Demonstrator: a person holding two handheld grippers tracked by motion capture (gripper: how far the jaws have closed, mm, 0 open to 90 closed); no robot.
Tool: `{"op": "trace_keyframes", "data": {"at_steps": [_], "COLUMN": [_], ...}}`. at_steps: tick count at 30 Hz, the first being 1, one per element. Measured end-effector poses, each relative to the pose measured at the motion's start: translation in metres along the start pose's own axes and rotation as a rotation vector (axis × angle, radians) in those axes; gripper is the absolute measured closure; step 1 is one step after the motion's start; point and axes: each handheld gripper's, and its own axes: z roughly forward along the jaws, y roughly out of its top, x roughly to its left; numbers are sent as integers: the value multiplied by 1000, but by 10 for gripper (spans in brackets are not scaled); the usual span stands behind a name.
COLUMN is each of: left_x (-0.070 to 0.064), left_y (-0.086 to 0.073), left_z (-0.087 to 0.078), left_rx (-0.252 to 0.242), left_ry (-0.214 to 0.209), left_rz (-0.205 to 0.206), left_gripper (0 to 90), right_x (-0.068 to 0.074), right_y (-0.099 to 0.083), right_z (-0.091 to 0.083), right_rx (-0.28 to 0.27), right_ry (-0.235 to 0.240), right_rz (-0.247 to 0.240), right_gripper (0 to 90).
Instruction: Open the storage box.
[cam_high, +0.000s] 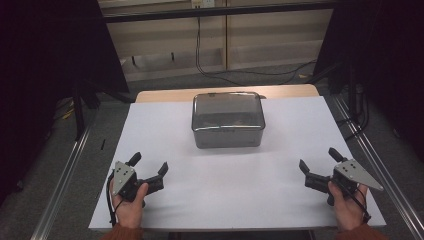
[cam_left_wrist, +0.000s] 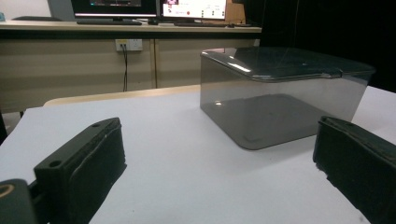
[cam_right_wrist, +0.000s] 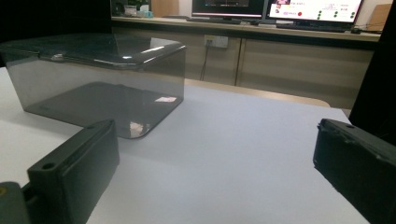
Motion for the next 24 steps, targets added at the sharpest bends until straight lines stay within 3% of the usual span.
{"op": "trace_keyframes", "data": {"at_steps": [9,12,15,24], "left_x": [2,0,-1,-3], "left_y": [-1,0,0,-1], "left_z": [1,1,2,1], "left_rx": [15,9,15,10], "left_ry": [6,0,0,-10], "left_rz": [-22,-17,-6,-4], "left_gripper": [26,28,30,32], "right_x": [0,-1,0,8], "right_y": [-1,-2,-2,-1], "right_z": [1,4,6,9], "right_rx": [5,18,18,26], "right_ry": [18,43,54,89], "right_rz": [8,54,62,28], "right_gripper": [0,0,0,3]}}
